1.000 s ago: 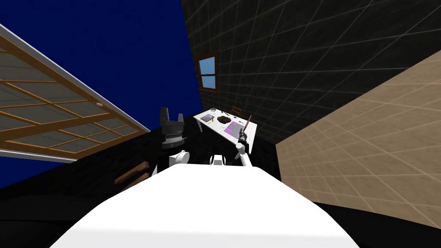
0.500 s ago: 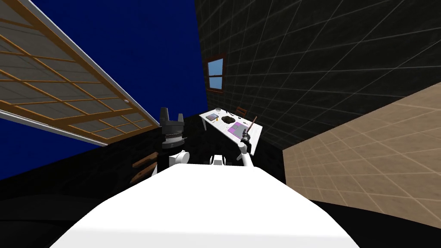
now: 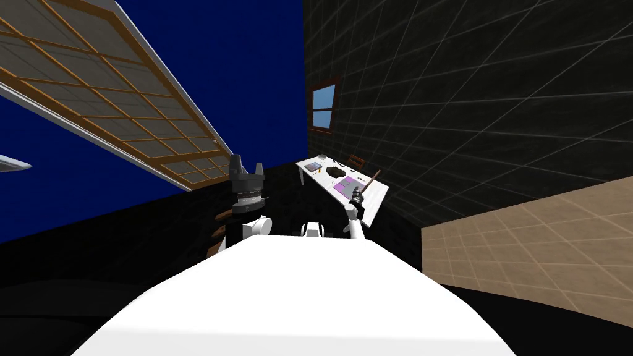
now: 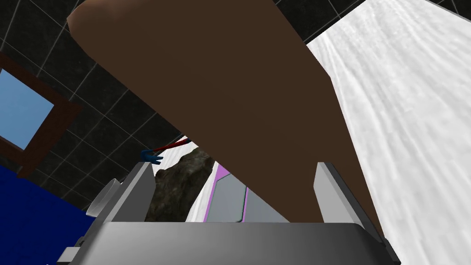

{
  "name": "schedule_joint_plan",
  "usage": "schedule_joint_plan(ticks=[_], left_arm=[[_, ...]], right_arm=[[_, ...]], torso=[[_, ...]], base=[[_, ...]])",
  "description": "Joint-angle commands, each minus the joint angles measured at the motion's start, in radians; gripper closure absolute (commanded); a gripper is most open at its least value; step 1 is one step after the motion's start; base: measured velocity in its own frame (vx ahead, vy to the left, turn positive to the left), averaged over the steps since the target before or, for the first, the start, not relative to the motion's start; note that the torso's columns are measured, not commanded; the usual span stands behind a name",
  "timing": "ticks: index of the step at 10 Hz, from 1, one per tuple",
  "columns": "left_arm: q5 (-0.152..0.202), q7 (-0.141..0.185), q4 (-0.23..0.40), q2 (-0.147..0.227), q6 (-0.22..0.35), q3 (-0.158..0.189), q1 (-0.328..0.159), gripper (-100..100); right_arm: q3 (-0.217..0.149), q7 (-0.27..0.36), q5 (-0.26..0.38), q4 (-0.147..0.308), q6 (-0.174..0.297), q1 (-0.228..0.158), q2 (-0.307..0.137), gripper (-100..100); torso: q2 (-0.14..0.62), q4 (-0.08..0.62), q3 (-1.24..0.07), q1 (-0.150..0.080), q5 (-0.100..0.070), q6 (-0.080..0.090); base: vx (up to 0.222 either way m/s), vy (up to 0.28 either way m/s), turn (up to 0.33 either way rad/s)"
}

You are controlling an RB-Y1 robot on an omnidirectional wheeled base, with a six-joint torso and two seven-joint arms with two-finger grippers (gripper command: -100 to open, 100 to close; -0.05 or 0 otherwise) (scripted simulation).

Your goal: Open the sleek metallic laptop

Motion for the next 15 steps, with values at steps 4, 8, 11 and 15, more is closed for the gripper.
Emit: schedule_joint_plan(ticks=[4, 8, 11, 15], left_arm=[[0.0, 0.0, 0.0, 0.0, 0.0, 0.0, 0.001, 0], [0.0, 0.0, 0.0, 0.0, 0.0, 0.0, 0.001, 0], [0.0, 0.0, 0.0, 0.0, 0.0, 0.0, 0.001, 0], [0.0, 0.0, 0.0, 0.0, 0.0, 0.0, 0.0, 0]], right_arm=[[0.091, 0.009, -0.04, -0.039, -0.006, 0.045, -0.023, 100], [0.204, 0.017, -0.062, -0.065, -0.008, 0.071, -0.035, 100], [0.292, 0.026, -0.084, -0.092, -0.009, 0.096, -0.046, 100], [0.389, 0.034, -0.106, -0.118, -0.01, 0.122, -0.057, 100]], torso=[[-0.006, -0.002, -0.003, -0.006, -0.004, 0.003], [-0.002, 0.0, -0.001, -0.001, 0.0, 0.002], [-0.002, 0.001, -0.001, 0.001, 0.001, 0.002], [0.0, 0.001, 0.0, 0.0, 0.001, 0.0]], base=[[0.061, 0.002, -0.279], [0.077, -0.003, -0.245], [0.061, 0.011, -0.218], [0.05, 0.01, -0.18]])
